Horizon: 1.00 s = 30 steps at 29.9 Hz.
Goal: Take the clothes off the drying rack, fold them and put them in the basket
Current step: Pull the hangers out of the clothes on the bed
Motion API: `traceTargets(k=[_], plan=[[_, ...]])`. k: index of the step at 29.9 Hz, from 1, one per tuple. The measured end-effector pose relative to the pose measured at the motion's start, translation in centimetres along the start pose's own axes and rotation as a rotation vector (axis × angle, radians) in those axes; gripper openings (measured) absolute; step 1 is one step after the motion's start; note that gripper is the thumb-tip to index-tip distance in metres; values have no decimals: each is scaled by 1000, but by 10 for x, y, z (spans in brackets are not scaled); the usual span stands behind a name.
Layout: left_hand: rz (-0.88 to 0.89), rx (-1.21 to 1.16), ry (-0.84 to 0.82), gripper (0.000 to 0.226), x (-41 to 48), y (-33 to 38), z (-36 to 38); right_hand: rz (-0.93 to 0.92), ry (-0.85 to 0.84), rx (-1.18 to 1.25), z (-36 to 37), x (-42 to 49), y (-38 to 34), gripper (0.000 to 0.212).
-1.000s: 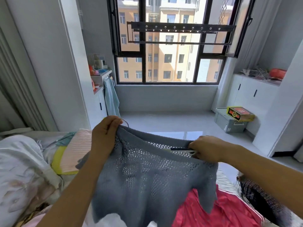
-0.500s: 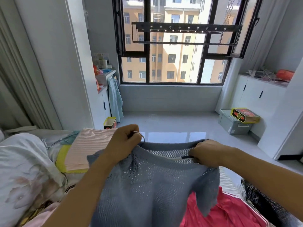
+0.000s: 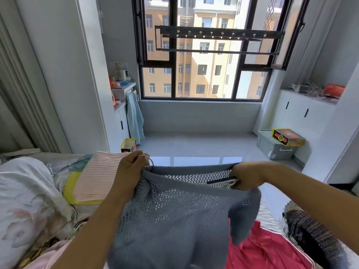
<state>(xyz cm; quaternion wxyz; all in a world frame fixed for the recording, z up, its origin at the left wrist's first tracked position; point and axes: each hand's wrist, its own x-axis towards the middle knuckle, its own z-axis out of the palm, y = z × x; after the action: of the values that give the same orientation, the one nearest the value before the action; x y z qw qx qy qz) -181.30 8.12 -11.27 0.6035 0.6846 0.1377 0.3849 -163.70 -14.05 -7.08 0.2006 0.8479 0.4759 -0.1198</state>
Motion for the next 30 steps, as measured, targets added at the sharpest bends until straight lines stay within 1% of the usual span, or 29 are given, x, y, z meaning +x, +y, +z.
traceTargets(k=[3, 4, 5, 6, 7, 9, 10, 12, 13, 16, 19, 21, 23, 24, 25, 28, 30], plan=[[-22, -3, 68, 33, 2, -5, -6, -96, 112, 275, -11, -6, 8, 21], [-30, 2, 80, 36, 3, -7, -9, -112, 148, 344, -13, -7, 10, 21], [-38, 5, 86, 38, 4, -9, -11, -108, 166, 355, -16, -7, 12, 22], [-47, 6, 89, 41, 5, -12, -13, -80, 173, 293, -18, -7, 11, 25], [-59, 10, 91, 46, 5, -14, -14, -34, 178, 173, -20, -7, 8, 30], [-76, 7, 120, 45, 4, -18, -12, 44, 216, -63, -22, -6, -1, 42], [-80, 7, 142, 41, 3, -20, -12, 63, 242, -113, -22, -5, -4, 46], [-76, 37, 151, 36, 2, -21, -10, 82, 300, -125, -22, -5, -8, 48], [-80, 54, 139, 34, 1, -23, -10, 83, 325, -96, -22, -5, -7, 47], [-118, 90, 134, 27, 4, -26, -12, 128, 428, 127, -18, -1, 2, 44], [-134, 37, 130, 26, 3, -25, -9, 228, 558, 117, -12, 5, 3, 51], [-137, 5, 85, 26, 2, -23, -7, 273, 653, 180, -10, 7, 8, 53], [-149, -74, 14, 21, 1, -23, -7, 297, 715, 340, -10, 5, 20, 53], [-164, -113, -23, 16, 1, -23, -7, 303, 727, 411, -10, 4, 27, 53], [-190, -147, -51, 17, 0, -23, -6, 308, 719, 472, -10, 3, 33, 53], [-206, -144, -100, 37, -1, -26, -2, 309, 680, 659, -11, -7, 46, 49], [-181, -126, -79, 39, -1, -28, -2, 331, 692, 806, -11, -19, 56, 44]])
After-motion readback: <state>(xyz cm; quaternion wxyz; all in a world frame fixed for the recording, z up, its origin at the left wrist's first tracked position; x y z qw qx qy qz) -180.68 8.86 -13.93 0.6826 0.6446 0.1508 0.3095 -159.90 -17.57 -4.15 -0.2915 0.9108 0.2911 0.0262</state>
